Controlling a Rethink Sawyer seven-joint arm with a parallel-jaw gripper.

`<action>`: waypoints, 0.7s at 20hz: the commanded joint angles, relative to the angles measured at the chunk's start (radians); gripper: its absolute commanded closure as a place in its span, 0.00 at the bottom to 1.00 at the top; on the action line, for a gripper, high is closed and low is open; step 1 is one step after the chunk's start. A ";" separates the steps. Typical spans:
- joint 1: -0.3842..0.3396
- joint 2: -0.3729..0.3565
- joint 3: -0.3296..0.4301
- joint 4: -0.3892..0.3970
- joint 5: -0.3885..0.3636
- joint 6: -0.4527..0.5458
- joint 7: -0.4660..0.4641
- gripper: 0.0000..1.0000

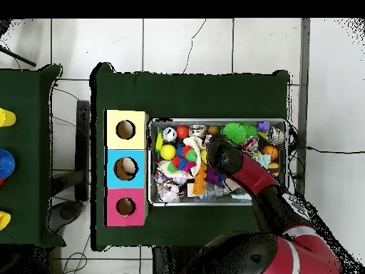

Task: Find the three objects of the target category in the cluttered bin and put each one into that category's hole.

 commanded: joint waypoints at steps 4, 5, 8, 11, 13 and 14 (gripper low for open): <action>-0.004 -0.151 0.022 -0.009 -0.134 0.346 -0.065 1.00; -0.012 -0.172 0.027 0.007 -0.154 0.362 -0.081 1.00; -0.051 -0.231 0.067 0.066 -0.214 0.409 -0.122 1.00; -0.084 -0.260 0.119 0.113 -0.271 0.451 -0.168 1.00; -0.110 -0.301 0.156 0.156 -0.294 0.490 -0.190 1.00; -0.121 -0.310 0.171 0.170 -0.308 0.501 -0.197 1.00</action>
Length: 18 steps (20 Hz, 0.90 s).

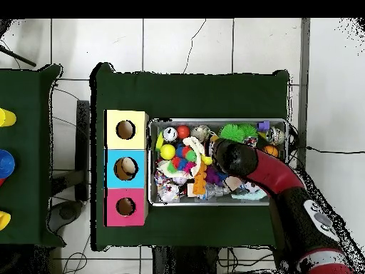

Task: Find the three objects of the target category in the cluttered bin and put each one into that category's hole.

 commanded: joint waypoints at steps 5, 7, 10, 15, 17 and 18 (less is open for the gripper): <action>-0.118 -0.157 0.195 0.206 -0.186 0.120 -0.187 1.00; -0.135 -0.156 0.214 0.218 -0.215 0.101 -0.179 1.00; -0.154 -0.153 0.235 0.234 -0.256 0.096 -0.169 1.00; -0.173 -0.147 0.265 0.247 -0.317 0.117 -0.176 1.00; -0.175 -0.143 0.282 0.244 -0.339 0.127 -0.183 1.00; -0.172 -0.138 0.289 0.236 -0.347 0.146 -0.189 1.00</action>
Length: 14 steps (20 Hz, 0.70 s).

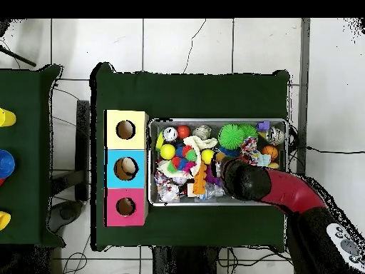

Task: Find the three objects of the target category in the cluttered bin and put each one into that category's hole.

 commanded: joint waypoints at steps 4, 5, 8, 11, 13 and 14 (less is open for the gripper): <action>0.003 0.024 0.176 0.028 -0.142 0.199 -0.241 1.00; 0.008 0.030 0.184 0.019 -0.149 0.220 -0.249 1.00; 0.005 0.024 0.214 0.005 -0.160 0.254 -0.250 1.00; 0.011 0.030 0.240 -0.019 -0.175 0.304 -0.265 1.00; 0.016 0.040 0.256 -0.035 -0.194 0.331 -0.279 1.00; 0.017 0.044 0.265 -0.039 -0.204 0.344 -0.287 1.00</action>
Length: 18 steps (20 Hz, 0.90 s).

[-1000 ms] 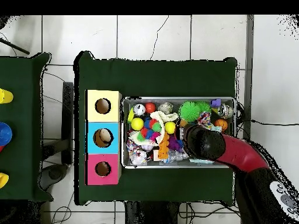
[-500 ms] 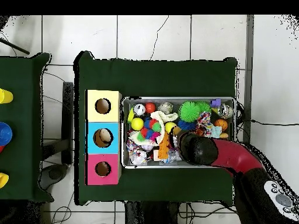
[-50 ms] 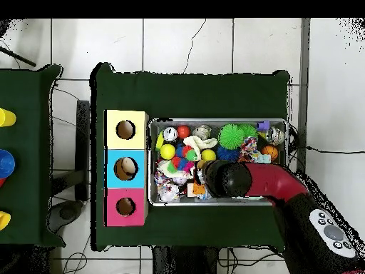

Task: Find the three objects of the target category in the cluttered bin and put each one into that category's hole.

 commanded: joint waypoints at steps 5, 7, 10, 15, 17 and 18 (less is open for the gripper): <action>0.006 0.051 0.162 -0.033 -0.129 0.224 -0.343 1.00; -0.018 0.046 0.189 -0.010 -0.137 0.226 -0.358 1.00; -0.046 0.044 0.224 0.015 -0.149 0.262 -0.393 1.00; -0.088 0.042 0.266 0.039 -0.171 0.297 -0.410 1.00; -0.095 0.056 0.277 0.035 -0.187 0.316 -0.424 1.00; -0.096 0.060 0.285 0.035 -0.193 0.324 -0.431 1.00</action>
